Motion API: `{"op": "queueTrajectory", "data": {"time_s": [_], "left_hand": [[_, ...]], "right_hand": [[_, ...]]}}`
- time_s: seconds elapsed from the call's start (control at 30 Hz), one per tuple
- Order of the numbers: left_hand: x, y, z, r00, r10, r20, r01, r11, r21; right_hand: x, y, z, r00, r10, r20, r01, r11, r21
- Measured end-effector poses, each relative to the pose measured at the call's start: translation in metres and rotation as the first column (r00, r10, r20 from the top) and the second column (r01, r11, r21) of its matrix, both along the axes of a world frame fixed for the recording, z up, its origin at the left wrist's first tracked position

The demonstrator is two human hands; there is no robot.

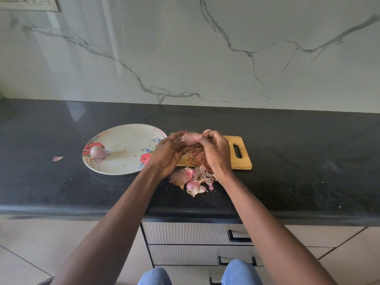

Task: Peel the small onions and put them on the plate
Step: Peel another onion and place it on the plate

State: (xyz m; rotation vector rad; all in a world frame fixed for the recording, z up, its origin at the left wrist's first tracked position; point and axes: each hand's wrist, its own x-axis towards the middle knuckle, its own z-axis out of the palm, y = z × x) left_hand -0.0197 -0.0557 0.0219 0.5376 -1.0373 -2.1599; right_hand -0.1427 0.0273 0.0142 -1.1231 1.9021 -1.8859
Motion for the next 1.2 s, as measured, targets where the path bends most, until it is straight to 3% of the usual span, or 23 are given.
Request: {"op": "queueTrajectory", "data": {"time_s": [0.2, 0.47, 0.83, 1.2], "left_hand": [[-0.0022, -0.0004, -0.0025, 1.0, 0.001, 0.026, 0.0, 0.998, -0.059], [-0.0035, -0.0014, -0.0064, 0.997, 0.057, 0.044, -0.054, 0.995, -0.082], [-0.0033, -0.0009, -0.0034, 0.996, 0.06, 0.068, -0.058, 0.998, -0.03], [-0.002, 0.0029, -0.0002, 0.99, 0.079, 0.12, -0.067, 0.992, -0.105]], "right_hand": [[-0.0002, -0.0033, -0.0062, 0.967, -0.033, -0.253, 0.037, 0.999, 0.011], [0.0027, -0.0022, -0.0058, 0.932, -0.047, -0.361, 0.049, 0.999, -0.003], [0.0001, -0.0015, -0.0065, 0.929, -0.092, -0.359, 0.086, 0.996, -0.034], [0.0021, 0.0002, -0.0051, 0.926, -0.141, -0.35, 0.121, 0.99, -0.078]]}}
